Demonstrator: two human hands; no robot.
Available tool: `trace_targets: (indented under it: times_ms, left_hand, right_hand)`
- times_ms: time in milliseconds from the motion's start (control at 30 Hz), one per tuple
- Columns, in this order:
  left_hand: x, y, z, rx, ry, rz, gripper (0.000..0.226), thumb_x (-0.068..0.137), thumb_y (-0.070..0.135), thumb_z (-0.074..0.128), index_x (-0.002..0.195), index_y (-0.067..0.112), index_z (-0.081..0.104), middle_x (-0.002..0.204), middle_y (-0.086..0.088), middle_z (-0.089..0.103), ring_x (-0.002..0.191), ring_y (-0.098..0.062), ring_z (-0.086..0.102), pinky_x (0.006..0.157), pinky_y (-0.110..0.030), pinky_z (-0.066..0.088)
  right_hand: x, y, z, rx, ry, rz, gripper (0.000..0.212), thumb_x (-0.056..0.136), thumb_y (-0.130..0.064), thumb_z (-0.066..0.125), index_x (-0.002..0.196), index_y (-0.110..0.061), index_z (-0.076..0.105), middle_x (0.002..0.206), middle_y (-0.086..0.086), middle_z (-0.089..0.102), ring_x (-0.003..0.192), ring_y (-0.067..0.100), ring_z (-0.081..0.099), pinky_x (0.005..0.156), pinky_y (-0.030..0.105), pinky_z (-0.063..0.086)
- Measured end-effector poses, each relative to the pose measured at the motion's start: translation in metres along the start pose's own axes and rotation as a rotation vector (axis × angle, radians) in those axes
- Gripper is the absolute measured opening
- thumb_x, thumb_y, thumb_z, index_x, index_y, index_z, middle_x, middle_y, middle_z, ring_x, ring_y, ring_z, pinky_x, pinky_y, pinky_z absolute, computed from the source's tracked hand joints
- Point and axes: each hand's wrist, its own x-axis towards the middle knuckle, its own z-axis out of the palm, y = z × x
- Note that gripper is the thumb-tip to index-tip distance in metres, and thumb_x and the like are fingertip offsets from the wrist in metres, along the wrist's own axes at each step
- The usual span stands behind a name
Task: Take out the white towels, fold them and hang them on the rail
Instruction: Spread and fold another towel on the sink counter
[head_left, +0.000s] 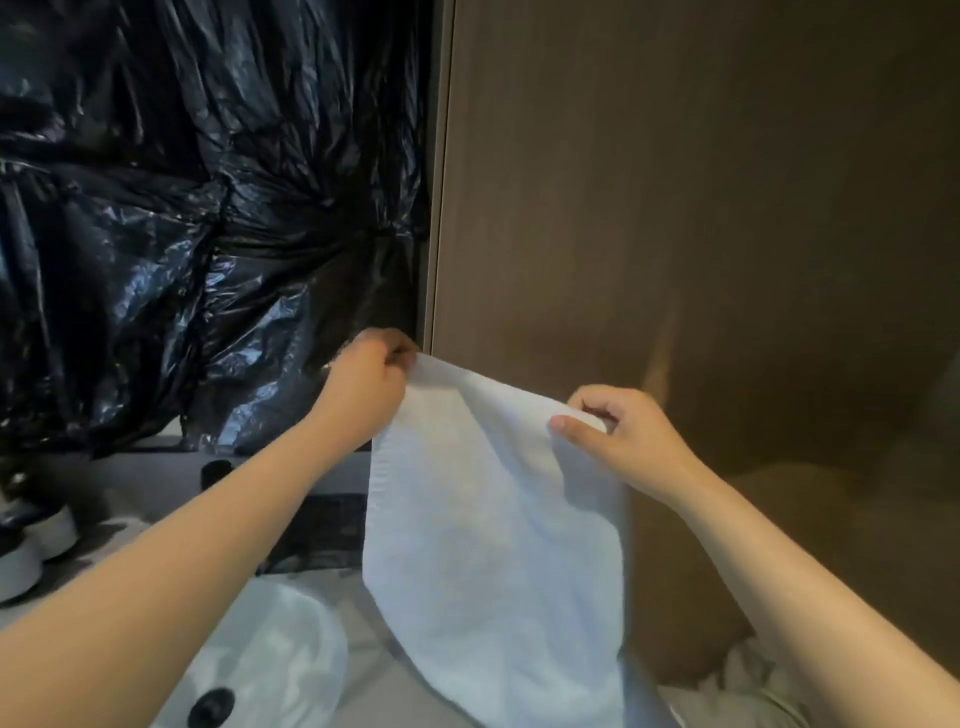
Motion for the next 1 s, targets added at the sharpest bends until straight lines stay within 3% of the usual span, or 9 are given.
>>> trace_targets:
  times_ms: [133,233,333,400,533,600,700,867,1000]
  left_hand:
    - [-0.021,-0.028,0.009,0.051,-0.044,-0.089,0.023,0.1,0.012,0.043,0.106,0.011,0.065,0.1,0.003,0.051,0.083,-0.007,0.046,0.08,-0.019,0.035]
    - [-0.029,-0.039,0.012,0.098,-0.047,-0.117,0.021,0.101,0.015,0.043,0.105,0.011,0.063,0.099,0.002,0.049,0.083,-0.008,0.045,0.079,-0.023,0.034]
    - [-0.032,-0.044,0.015,0.112,-0.052,-0.144,0.023,0.102,0.016,0.041,0.107,0.01,0.063,0.102,0.0,0.05,0.088,-0.012,0.046,0.081,-0.025,0.036]
    - [-0.032,-0.046,0.013,0.096,-0.04,-0.165,0.024,0.102,0.016,0.04,0.109,0.01,0.063,0.105,-0.001,0.051,0.09,-0.013,0.046,0.082,-0.025,0.036]
    - [-0.023,-0.048,0.007,0.094,-0.04,-0.184,0.028,0.102,0.015,0.038,0.114,0.01,0.063,0.118,-0.01,0.057,0.098,-0.02,0.051,0.088,-0.027,0.037]
    - [-0.018,-0.047,0.006,0.1,-0.029,-0.177,0.029,0.102,0.013,0.038,0.115,0.008,0.063,0.122,-0.013,0.058,0.103,-0.025,0.054,0.089,-0.027,0.037]
    - [-0.01,-0.046,0.009,0.067,0.007,-0.157,0.029,0.102,0.013,0.037,0.115,0.008,0.063,0.121,-0.013,0.057,0.096,-0.017,0.048,0.086,-0.024,0.037]
    - [0.004,-0.05,0.014,0.052,0.064,-0.086,0.025,0.101,0.012,0.039,0.109,0.008,0.063,0.108,-0.008,0.053,0.076,-0.01,0.047,0.065,-0.014,0.033]
    - [0.008,-0.053,0.026,0.083,0.064,-0.054,0.021,0.1,0.012,0.043,0.104,0.009,0.063,0.1,-0.004,0.049,0.067,-0.003,0.045,0.061,-0.016,0.034]
  right_hand:
    - [-0.034,0.044,0.034,-0.049,-0.121,0.237,0.049,0.085,-0.056,0.062,0.062,-0.014,0.056,0.057,0.002,0.05,0.054,0.017,0.05,0.054,0.032,0.035]
    - [-0.045,0.051,0.044,0.045,-0.071,0.327,0.044,0.085,-0.054,0.063,0.06,-0.018,0.057,0.055,-0.004,0.052,0.053,0.013,0.053,0.053,0.026,0.037]
    - [-0.044,0.049,0.048,0.222,-0.025,0.351,0.043,0.088,-0.039,0.068,0.068,-0.001,0.064,0.067,0.017,0.062,0.066,0.039,0.061,0.059,0.035,0.043]
    - [-0.043,0.04,0.047,0.348,-0.025,0.358,0.044,0.084,-0.037,0.073,0.073,0.004,0.065,0.073,0.024,0.063,0.072,0.045,0.063,0.063,0.037,0.046]
    - [-0.033,0.011,0.034,0.505,-0.147,0.316,0.04,0.068,-0.048,0.073,0.056,-0.016,0.053,0.06,0.01,0.05,0.05,0.017,0.051,0.051,0.019,0.041]
    - [-0.025,-0.003,0.027,0.57,-0.218,0.281,0.037,0.07,-0.043,0.074,0.055,-0.02,0.049,0.058,0.003,0.047,0.046,0.007,0.045,0.046,0.013,0.035]
    - [-0.014,-0.018,0.016,0.619,-0.218,0.23,0.029,0.078,-0.027,0.069,0.055,-0.023,0.052,0.055,-0.003,0.051,0.044,0.004,0.046,0.044,0.01,0.034]
    - [-0.009,-0.016,-0.006,0.568,-0.167,0.114,0.028,0.08,-0.031,0.072,0.068,-0.009,0.06,0.066,0.012,0.054,0.062,0.021,0.048,0.057,0.021,0.038]
    - [-0.017,0.021,-0.011,0.203,-0.153,0.105,0.048,0.088,-0.041,0.069,0.062,-0.003,0.055,0.057,0.005,0.046,0.055,0.014,0.043,0.057,0.032,0.033]
